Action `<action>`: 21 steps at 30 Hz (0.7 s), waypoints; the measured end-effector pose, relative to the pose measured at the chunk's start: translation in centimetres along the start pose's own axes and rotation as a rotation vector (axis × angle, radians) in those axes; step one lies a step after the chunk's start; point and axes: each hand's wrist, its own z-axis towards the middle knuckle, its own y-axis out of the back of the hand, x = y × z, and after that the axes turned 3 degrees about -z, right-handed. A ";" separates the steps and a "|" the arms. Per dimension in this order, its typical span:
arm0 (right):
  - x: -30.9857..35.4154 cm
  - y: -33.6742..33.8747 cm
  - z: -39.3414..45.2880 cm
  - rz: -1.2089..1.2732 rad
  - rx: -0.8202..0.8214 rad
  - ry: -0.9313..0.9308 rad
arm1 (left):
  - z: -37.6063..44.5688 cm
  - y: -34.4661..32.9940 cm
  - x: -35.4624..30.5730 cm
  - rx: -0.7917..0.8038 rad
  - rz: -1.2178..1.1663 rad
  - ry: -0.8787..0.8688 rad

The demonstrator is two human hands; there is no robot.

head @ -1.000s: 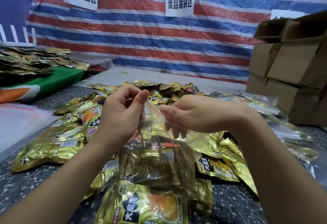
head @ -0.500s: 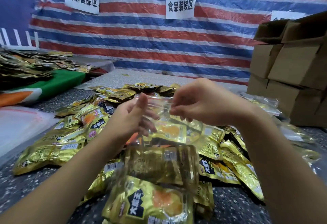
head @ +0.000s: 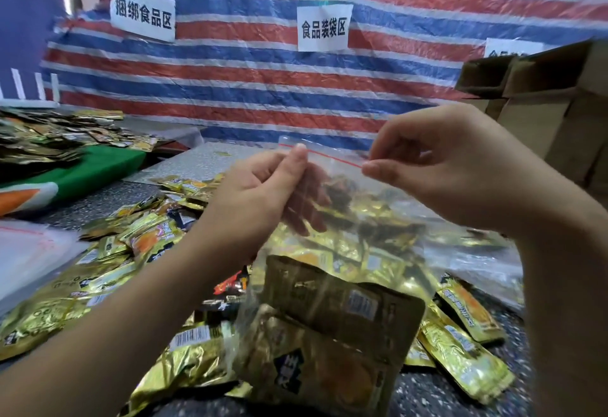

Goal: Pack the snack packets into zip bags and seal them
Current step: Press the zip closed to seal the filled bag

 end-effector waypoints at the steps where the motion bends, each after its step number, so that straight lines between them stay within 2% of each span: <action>1: -0.1 0.2 -0.1 -0.017 -0.013 -0.022 | 0.4 -0.3 -0.2 0.016 0.016 -0.001; 7: 0.6 0.4 0.3 -0.097 -0.090 -0.217 | 2.6 -2.5 -1.0 0.093 0.097 -0.036; 15: 2.3 0.2 -0.2 -0.116 0.043 -0.293 | 3.7 -2.9 -0.8 0.078 0.164 -0.097; 21: 2.8 0.1 -0.3 -0.164 -0.146 -0.234 | 3.9 -1.7 -1.6 0.156 0.007 -0.115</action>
